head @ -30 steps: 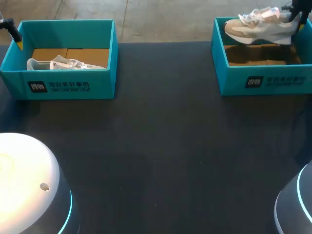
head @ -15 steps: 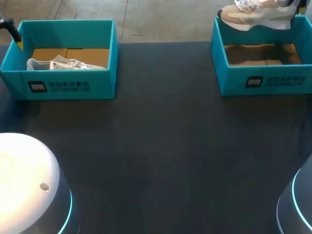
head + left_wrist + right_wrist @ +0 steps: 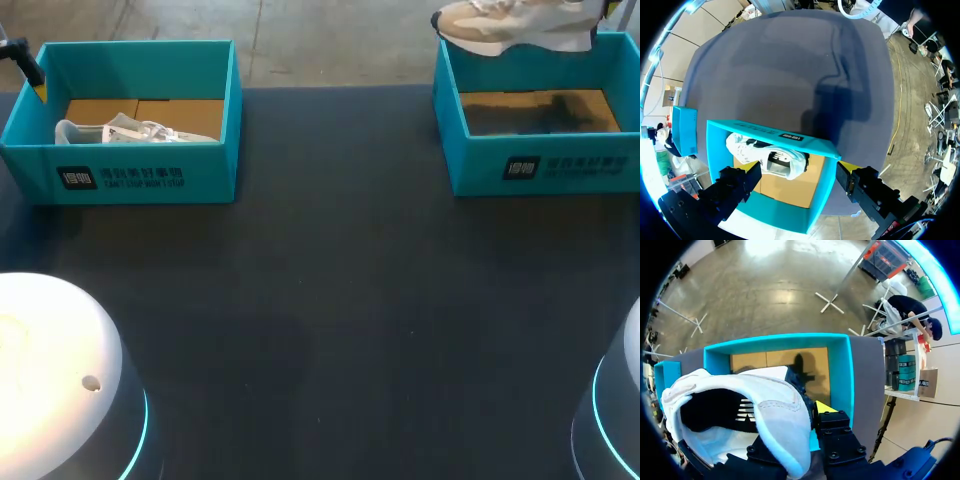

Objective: Take the shoe out of the shoebox, open the shoe tongue, remove and reinsert the insole, then place the shoe into the shoebox

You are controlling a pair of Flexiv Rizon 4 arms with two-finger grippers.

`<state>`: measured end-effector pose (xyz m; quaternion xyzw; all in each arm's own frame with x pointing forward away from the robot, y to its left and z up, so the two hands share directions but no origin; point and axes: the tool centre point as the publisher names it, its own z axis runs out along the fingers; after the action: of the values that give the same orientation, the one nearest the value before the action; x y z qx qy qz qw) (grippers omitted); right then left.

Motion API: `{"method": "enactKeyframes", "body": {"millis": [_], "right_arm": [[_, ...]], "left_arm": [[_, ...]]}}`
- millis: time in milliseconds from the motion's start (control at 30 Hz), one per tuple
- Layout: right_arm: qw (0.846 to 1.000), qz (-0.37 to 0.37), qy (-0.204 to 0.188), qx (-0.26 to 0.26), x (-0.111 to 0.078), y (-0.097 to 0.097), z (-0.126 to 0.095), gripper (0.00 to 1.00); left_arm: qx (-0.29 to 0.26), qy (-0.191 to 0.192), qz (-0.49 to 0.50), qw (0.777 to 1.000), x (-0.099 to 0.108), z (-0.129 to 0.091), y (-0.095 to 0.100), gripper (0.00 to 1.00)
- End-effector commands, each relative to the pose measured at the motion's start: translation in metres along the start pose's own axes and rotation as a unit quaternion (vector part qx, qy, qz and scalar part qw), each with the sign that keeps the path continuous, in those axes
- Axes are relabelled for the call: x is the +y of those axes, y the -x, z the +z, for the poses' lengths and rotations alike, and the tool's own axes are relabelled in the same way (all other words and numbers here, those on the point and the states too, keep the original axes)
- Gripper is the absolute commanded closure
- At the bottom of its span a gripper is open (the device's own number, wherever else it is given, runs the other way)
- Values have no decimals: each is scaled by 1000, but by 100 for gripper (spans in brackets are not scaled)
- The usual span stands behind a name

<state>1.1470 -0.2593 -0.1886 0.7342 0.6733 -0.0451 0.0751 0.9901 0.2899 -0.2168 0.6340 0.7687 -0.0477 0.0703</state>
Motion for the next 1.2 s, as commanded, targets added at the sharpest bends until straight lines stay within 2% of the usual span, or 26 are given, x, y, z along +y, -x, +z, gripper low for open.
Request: {"method": "enactKeyframes", "body": {"millis": [33,600,800,1067,1200], "right_arm": [[997,2,79,-8,-33,-4,-14,100],[996,-19,86,-23,-91,-40,-57,100],[996,-26,79,-21,-109,-59,-60,100],[996,-48,68,-12,-120,-82,-63,100],[996,-48,68,-12,-120,-82,-63,100]], "left_arm": [[1,2,0,1000,-1,0,0,0],[1,2,0,1000,-1,0,0,0],[1,2,0,1000,-1,0,0,0],[1,2,0,1000,-1,0,0,0],[1,2,0,1000,-1,0,0,0]]}}
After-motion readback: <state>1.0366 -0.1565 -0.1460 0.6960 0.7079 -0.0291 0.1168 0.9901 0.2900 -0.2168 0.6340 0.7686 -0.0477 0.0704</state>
